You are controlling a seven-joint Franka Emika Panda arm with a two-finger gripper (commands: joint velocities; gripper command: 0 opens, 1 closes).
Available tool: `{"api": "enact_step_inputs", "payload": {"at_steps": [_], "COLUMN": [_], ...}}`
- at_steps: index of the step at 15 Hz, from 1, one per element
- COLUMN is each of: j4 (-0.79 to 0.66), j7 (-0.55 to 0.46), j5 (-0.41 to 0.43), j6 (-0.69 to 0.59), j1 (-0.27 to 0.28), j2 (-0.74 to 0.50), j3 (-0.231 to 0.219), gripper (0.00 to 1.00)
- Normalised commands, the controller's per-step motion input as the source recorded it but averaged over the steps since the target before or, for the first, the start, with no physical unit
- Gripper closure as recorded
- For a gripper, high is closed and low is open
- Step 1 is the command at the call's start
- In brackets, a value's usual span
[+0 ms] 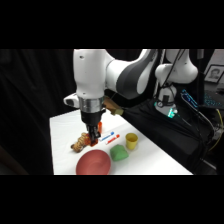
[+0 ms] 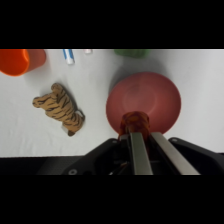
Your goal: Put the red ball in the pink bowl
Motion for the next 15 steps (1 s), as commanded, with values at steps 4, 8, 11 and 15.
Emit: {"api": "enact_step_inputs", "payload": {"at_steps": [4,8,11,15], "j4": [0.28,0.19,0.18,0.17], "j7": [0.03,0.05,0.06,0.08], "j5": [0.134,0.084,0.104,0.077], "j6": [0.06,0.17,0.19,0.13], "j1": [0.075,0.097,0.096,0.119], "j2": [0.26,0.25,0.22,0.15], "j3": [-0.031,-0.054,-0.072,-0.108], "gripper": [0.98,0.98,0.98,0.64]}}
